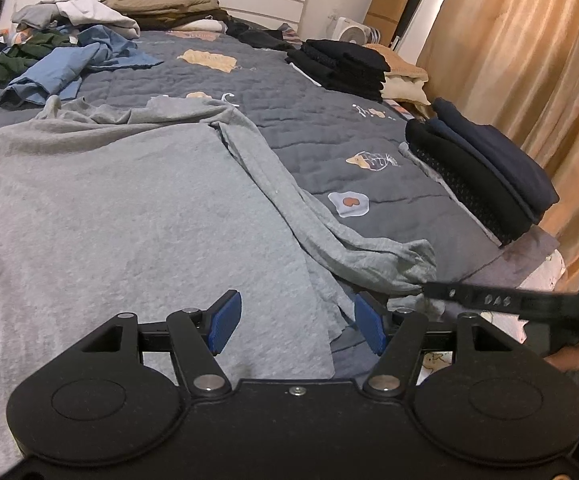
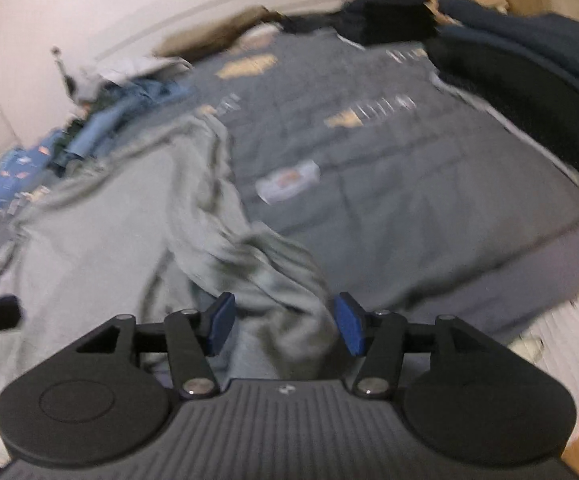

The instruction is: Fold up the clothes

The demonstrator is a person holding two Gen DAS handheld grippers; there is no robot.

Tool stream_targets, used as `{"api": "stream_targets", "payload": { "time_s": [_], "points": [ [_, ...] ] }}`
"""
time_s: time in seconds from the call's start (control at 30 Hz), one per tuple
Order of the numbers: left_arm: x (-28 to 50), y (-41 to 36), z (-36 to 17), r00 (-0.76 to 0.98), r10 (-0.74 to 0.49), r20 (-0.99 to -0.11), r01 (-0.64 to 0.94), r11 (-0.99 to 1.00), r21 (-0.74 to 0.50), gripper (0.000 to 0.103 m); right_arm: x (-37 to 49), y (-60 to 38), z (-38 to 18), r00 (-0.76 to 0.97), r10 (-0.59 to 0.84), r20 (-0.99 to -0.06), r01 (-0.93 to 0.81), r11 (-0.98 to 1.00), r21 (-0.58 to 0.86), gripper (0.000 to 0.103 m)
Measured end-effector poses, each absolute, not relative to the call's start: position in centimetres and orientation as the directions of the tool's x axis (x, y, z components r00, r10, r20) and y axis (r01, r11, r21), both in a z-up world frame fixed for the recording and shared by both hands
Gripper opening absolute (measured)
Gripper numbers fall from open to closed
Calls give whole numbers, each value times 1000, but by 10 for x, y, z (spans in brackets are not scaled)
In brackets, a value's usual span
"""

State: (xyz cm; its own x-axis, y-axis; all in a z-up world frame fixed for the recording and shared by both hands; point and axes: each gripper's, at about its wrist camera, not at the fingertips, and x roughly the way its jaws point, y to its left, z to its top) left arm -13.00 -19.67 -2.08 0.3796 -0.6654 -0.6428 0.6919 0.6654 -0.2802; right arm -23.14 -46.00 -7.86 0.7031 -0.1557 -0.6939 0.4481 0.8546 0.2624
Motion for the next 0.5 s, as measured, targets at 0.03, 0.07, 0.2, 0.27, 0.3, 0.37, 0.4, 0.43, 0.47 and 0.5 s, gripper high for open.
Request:
{"api": "stream_targets", "payload": {
  "time_s": [0.03, 0.07, 0.2, 0.27, 0.3, 0.37, 0.4, 0.43, 0.47, 0.5],
  "points": [
    [-130, -197, -20, 380, -666, -642, 692, 665, -281, 63, -231, -461, -82, 692, -159, -704, 458, 850, 259, 55],
    [-130, -196, -20, 381, -667, -640, 692, 665, -281, 63, -230, -461, -86, 684, -160, -712, 466, 846, 258, 55],
    [-132, -197, -19, 381, -670, -637, 695, 662, -281, 63, -225, -464, -101, 656, -132, -743, 482, 831, 278, 54],
    [-132, -197, -18, 381, -672, -635, 699, 659, -278, 63, -222, -463, -108, 646, -97, -757, 476, 827, 300, 24],
    [-133, -197, -17, 381, -673, -634, 699, 658, -278, 63, -221, -462, -108, 642, -100, -760, 478, 827, 295, 12],
    [-133, -196, -16, 383, -674, -632, 698, 659, -280, 63, -221, -463, -103, 650, -125, -750, 489, 823, 287, 9],
    [-132, -196, -16, 384, -674, -631, 697, 659, -281, 63, -222, -466, -98, 663, -144, -734, 497, 818, 289, 8],
    [-132, -196, -16, 384, -675, -630, 697, 660, -282, 63, -222, -469, -91, 678, -170, -715, 507, 813, 286, 8],
    [-132, -196, -16, 384, -674, -630, 696, 660, -282, 63, -223, -475, -83, 690, -204, -695, 519, 808, 279, 8],
    [-132, -196, -16, 385, -674, -630, 695, 661, -283, 63, -223, -482, -73, 698, -248, -672, 537, 802, 262, 7]
  ]
}}
